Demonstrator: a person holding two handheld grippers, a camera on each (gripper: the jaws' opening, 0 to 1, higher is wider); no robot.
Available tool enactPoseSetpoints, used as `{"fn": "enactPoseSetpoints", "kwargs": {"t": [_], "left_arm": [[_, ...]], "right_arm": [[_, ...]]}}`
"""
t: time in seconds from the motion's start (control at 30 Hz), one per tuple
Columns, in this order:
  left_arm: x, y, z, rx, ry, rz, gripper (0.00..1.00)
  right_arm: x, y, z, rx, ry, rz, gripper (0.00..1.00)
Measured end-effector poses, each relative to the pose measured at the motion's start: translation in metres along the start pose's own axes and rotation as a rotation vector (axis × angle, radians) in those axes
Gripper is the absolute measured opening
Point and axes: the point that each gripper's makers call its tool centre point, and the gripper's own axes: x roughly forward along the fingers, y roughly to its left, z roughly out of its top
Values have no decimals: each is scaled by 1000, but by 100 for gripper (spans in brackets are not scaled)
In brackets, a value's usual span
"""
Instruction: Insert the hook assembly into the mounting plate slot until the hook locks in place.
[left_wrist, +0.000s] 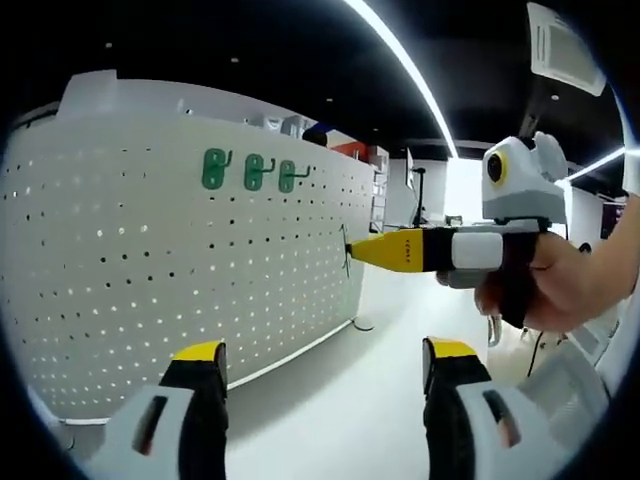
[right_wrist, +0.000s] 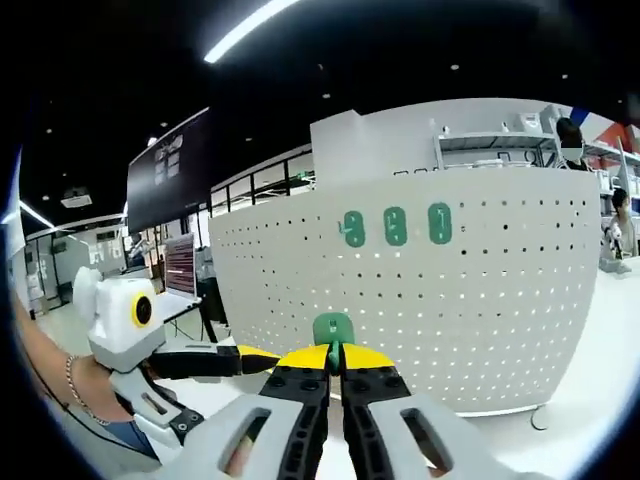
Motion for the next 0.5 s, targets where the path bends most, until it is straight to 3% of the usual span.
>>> {"fn": "enactPoseSetpoints", "kwargs": {"t": [0.5], "left_arm": [[-14, 6, -21, -2, 41, 17, 81]], "right_arm": [[10, -52, 21, 36, -39, -96, 0]]}}
